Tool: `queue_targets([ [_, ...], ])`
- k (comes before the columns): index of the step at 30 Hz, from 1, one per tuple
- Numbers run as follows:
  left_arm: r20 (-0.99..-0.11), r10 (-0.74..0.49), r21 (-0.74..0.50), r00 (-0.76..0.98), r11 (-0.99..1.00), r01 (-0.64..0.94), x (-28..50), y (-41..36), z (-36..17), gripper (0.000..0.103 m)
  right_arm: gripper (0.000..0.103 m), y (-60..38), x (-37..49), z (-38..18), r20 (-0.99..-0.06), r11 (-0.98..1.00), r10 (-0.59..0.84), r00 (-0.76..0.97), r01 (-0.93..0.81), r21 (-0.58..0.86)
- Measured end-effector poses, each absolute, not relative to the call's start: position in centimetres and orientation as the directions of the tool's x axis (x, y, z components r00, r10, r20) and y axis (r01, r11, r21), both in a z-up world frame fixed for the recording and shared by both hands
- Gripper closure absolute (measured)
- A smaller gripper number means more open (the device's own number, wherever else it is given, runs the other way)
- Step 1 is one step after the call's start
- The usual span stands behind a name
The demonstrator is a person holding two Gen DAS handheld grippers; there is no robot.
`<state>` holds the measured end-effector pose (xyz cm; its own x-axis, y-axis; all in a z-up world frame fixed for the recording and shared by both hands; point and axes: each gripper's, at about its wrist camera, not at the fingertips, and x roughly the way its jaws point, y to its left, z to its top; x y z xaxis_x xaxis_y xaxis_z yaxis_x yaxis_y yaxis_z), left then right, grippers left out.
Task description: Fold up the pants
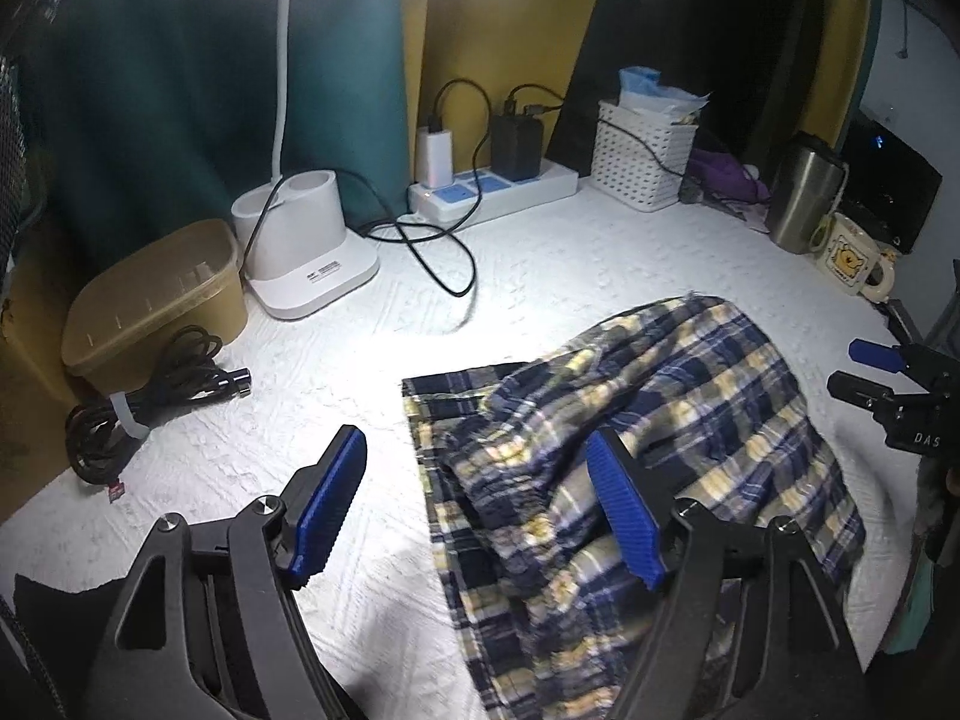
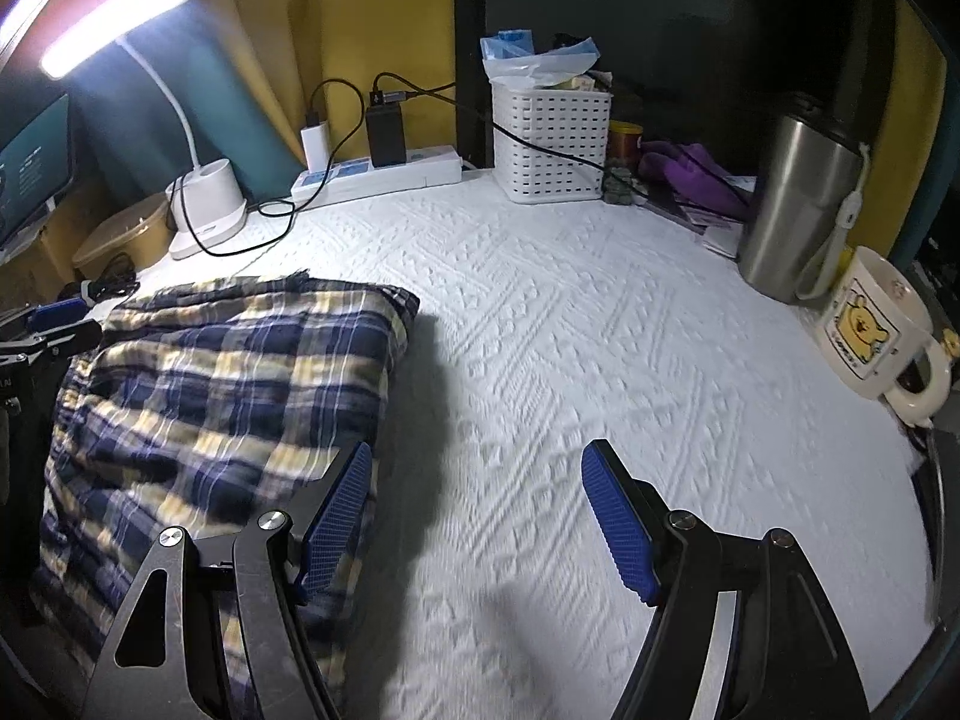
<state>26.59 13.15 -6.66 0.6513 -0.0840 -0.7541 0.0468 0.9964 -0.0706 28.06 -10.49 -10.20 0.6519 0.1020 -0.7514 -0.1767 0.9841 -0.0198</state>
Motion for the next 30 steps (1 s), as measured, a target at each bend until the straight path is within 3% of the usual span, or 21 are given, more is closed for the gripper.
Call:
queue_targets([
  [11,-0.800,-0.082,-0.109,0.595,0.994,-0.009,27.9,14.4,-8.9,0.024,0.029,-9.6,32.1,-11.6,-0.767,0.976,0.143,0.625,-0.217,0.005],
  [18,-0.760,-0.151,-0.202,0.632,0.979,-0.009,26.8,15.0,-7.7,0.023,0.029,-9.3,33.6,-12.5,-0.773,0.973,0.163,0.613,-0.231,0.022],
  [22,-0.759,-0.186,-0.223,0.624,0.975,0.019,26.6,14.3,-7.8,0.013,0.029,-9.0,34.1,-12.7,-0.773,0.971,0.177,0.609,-0.238,0.035],
  [30,-0.824,-0.187,-0.213,0.534,0.977,0.014,28.0,13.7,-11.4,0.013,0.029,-9.3,34.0,-12.4,-0.772,0.966,0.224,0.595,-0.243,0.093],
])
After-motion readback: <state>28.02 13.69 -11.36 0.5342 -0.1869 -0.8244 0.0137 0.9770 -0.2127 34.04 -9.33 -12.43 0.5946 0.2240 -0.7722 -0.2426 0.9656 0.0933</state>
